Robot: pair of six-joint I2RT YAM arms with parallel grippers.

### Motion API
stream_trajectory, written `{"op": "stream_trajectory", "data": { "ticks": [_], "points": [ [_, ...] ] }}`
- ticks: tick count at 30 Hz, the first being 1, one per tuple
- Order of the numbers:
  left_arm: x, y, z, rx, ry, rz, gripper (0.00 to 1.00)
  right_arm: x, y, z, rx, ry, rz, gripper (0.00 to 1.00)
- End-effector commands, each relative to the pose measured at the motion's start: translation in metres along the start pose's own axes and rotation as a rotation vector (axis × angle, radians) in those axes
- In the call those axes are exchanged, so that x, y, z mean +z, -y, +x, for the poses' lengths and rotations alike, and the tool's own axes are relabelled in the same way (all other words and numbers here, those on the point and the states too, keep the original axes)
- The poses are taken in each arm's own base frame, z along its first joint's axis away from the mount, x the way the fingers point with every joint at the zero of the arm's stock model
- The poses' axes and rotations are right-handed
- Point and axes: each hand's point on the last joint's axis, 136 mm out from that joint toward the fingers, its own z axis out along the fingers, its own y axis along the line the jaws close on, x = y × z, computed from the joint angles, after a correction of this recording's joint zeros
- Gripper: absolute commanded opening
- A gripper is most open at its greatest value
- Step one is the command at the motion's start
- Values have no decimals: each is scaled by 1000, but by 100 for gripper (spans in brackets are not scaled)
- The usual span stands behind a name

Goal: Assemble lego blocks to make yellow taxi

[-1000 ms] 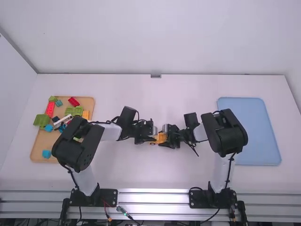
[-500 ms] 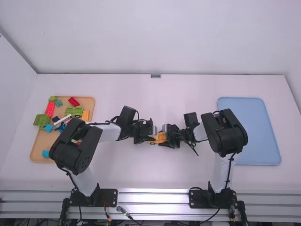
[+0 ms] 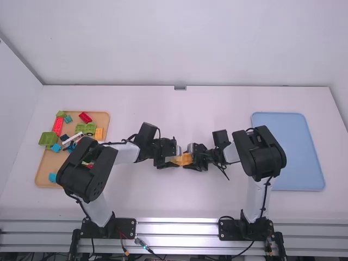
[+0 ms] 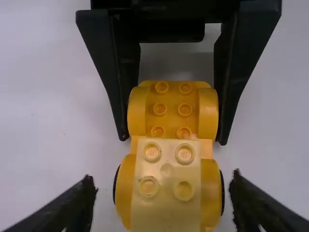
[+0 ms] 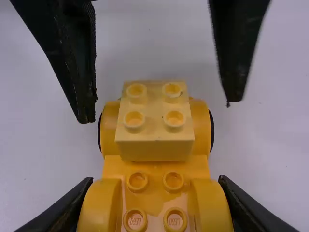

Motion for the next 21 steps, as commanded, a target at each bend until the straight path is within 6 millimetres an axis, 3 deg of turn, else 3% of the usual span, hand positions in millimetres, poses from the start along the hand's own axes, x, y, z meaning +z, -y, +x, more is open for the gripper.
{"op": "stream_trajectory", "data": {
  "ticks": [1, 11, 12, 13, 14, 21],
  "points": [
    [-2, -1, -4, 19, 7, -10, 80, 1, 3, 4, 11, -9, 3, 52],
    [-22, -13, -40, 20, 100, -62, 79, 1, 3, 4, 11, -9, 3, 52],
    [-28, -14, -46, 16, 108, -71, 73, 1, 3, 4, 11, -9, 3, 52],
    [-30, -14, -48, 17, 109, -73, 56, 1, 3, 4, 12, -9, 3, 52],
    [-32, -14, -50, 19, 112, -76, 4, 1, 2, 4, 11, -9, 3, 53],
    [-26, -3, -36, 26, 74, -28, 2, 1, 2, 4, 11, -9, 3, 53]
  ]
}}
